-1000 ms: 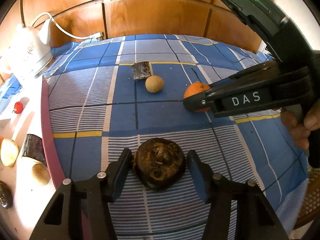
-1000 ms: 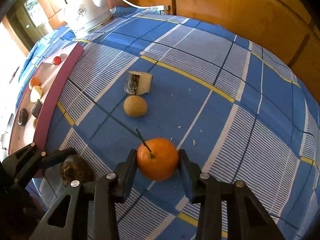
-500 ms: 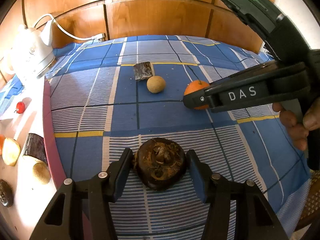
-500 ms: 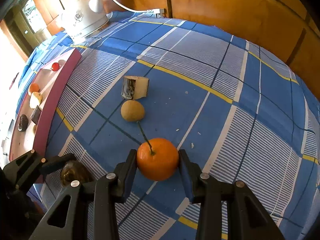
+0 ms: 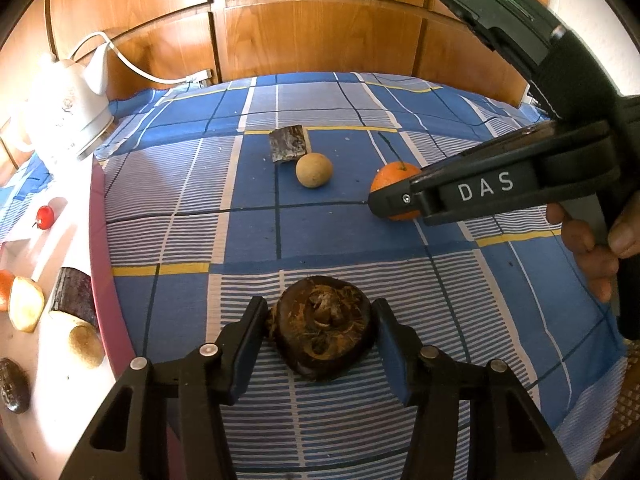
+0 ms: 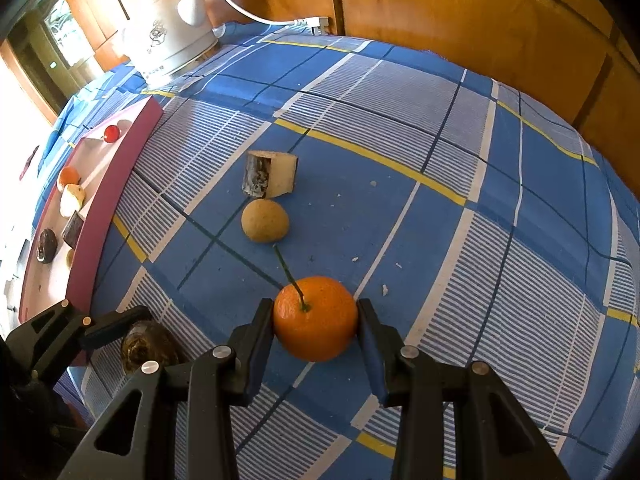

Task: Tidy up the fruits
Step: 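Carry brown fruit toward tray with left tool while right tool holds tangerine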

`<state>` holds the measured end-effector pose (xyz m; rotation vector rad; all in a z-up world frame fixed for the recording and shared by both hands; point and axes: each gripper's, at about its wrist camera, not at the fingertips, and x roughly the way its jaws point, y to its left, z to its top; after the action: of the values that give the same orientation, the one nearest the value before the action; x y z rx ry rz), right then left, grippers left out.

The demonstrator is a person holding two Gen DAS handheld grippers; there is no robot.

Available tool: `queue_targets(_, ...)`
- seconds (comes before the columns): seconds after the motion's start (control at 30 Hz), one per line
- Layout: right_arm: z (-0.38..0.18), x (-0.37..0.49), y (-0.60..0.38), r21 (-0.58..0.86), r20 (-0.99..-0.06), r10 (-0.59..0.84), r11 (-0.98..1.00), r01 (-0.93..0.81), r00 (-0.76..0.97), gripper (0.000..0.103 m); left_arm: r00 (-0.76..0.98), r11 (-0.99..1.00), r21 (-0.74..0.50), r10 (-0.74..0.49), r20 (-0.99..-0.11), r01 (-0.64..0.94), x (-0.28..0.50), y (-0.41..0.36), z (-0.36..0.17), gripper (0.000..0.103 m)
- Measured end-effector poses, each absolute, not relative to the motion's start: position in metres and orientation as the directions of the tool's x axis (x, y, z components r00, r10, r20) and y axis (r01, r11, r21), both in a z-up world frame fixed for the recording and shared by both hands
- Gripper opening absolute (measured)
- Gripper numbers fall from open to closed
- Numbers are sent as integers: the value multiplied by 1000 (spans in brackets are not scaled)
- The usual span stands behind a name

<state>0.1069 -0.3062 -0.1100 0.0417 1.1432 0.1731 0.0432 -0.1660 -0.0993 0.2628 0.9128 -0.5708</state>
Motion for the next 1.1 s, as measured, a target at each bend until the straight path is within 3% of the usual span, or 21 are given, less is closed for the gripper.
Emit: queue_targets(1.1, -110, 107, -300, 81, -906, 134, 986, -147, 401, 41, 471, 836, -42, -349, -810, 548, 43, -165, -93, 53)
